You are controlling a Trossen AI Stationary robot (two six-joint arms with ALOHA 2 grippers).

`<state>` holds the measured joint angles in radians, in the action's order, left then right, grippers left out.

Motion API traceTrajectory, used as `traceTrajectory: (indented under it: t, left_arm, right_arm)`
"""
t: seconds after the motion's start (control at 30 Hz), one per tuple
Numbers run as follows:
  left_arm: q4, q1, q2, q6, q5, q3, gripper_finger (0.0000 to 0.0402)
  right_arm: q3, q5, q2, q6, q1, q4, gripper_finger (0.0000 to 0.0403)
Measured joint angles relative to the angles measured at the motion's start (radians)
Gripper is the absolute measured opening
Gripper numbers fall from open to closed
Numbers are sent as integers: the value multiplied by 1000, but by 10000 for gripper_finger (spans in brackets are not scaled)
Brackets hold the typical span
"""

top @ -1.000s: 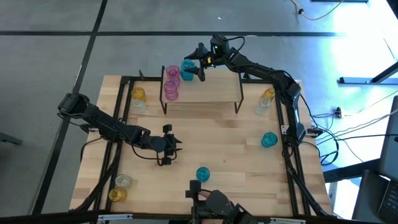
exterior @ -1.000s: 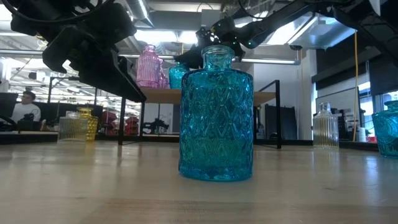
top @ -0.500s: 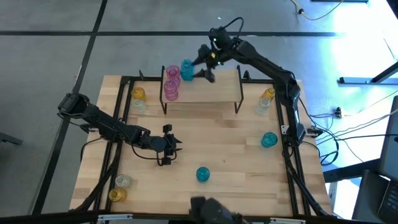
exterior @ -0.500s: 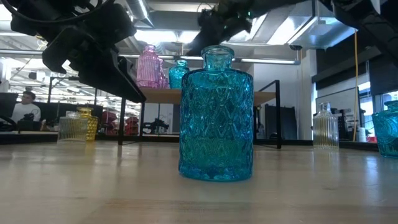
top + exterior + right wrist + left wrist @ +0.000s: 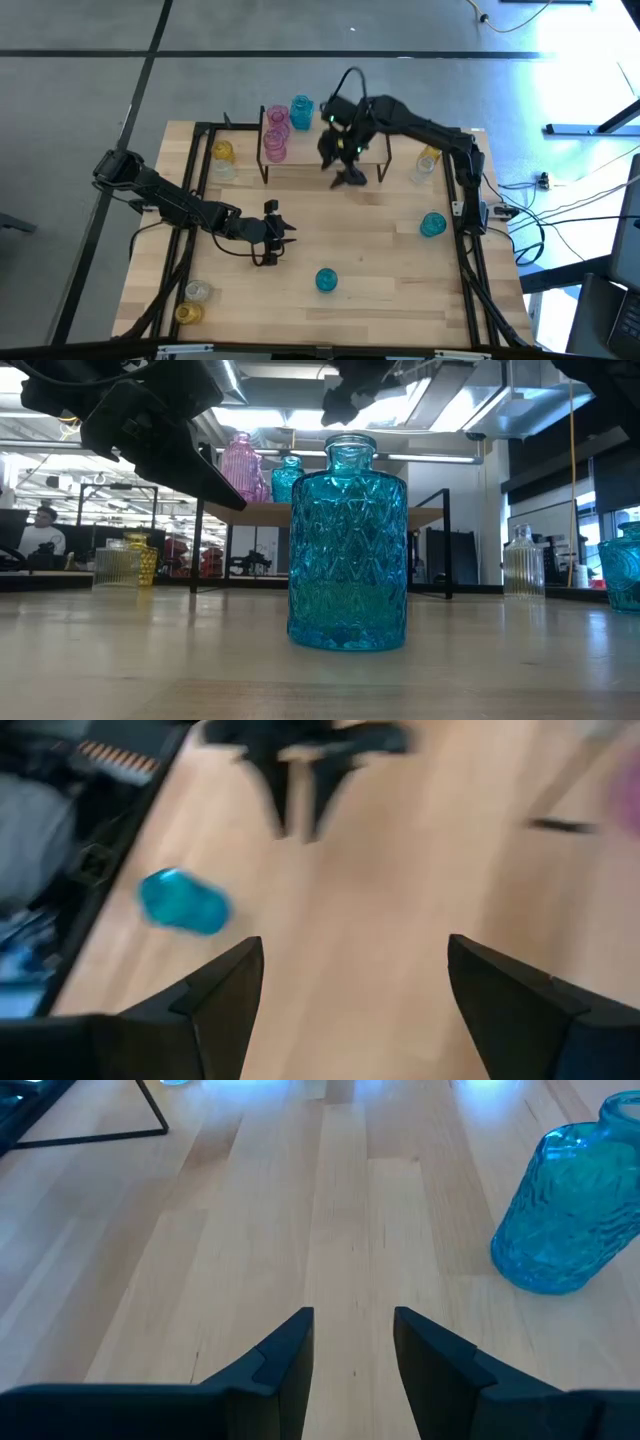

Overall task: Sort vases onto shelf
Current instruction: Put the right blue flower vase on the shelf aligned with the other blue flower vase

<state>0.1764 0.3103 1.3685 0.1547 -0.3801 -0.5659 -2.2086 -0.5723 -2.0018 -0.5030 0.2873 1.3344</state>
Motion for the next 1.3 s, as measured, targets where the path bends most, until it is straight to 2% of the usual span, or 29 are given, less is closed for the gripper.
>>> traceTrajectory:
  t: [0.23, 0.47, 0.63, 0.77, 1.07, 1.3]
  left_arm:
    - [1, 5, 0, 7, 0, 0, 133]
    - [2, 16, 0, 42, 0, 0, 133]
    - [3, 23, 0, 79, -1, 0, 133]
    - [6, 40, 0, 113, -4, 0, 133]
    - [5, 90, 0, 194, -103, 0, 133]
    - [28, 91, 0, 199, -118, 0, 133]
  right_arm:
    - [86, -6, 16, 32, -144, 19, 296]
    - [254, 4, 39, 108, -260, 1, 296]
    - [412, 48, 111, 206, -316, -41, 296]
    - [587, 171, 251, 360, -352, -121, 296]
    - [990, 586, 689, 833, -515, -175, 296]
    - [1159, 746, 967, 1234, -628, -49, 296]
